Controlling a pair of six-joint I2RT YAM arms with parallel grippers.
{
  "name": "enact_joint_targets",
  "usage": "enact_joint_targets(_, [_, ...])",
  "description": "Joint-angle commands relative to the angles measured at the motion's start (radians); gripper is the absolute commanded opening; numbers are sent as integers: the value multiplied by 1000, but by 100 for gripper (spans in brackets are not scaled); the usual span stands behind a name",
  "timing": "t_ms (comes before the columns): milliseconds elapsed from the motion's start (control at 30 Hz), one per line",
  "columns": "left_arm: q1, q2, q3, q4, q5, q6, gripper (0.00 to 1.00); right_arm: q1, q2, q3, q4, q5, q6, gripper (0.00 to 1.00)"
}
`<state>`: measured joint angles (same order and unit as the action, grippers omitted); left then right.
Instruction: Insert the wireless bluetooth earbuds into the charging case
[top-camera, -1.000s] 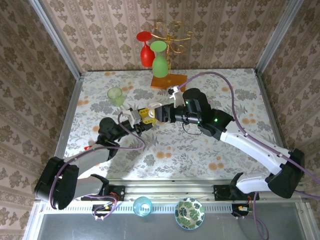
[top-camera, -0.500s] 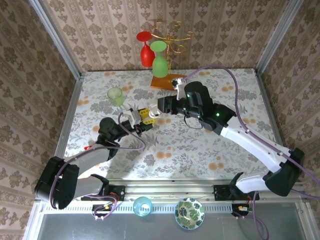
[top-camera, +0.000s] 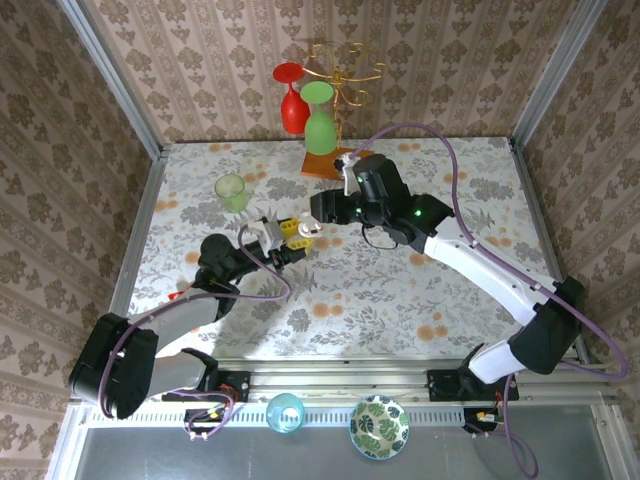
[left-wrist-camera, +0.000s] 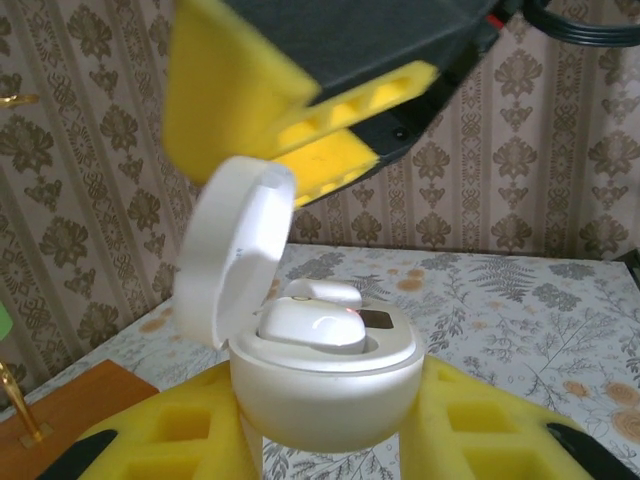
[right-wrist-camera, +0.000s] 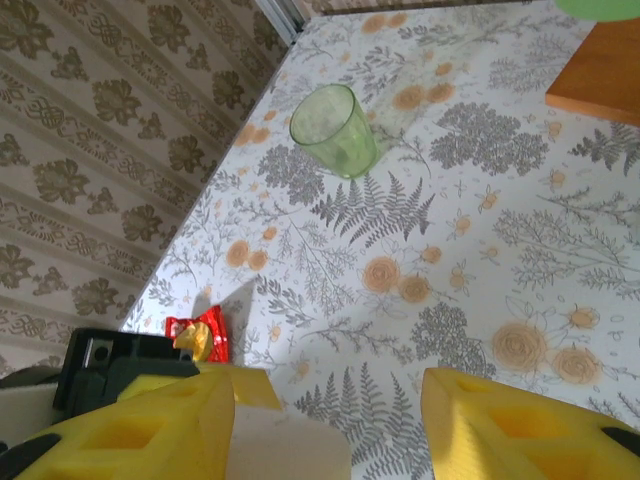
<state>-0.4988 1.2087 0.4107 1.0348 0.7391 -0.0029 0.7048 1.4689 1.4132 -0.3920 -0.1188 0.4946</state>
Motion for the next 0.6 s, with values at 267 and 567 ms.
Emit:
enact_joint_targets(267, [-7,-31,14,57,-30,-6,26,-83,-199,-299,359,-248,262,66])
enact_joint_targets(567, [-13,-12,38,83,-43,-55,27,-93,-195,-548,870,-425,646,75])
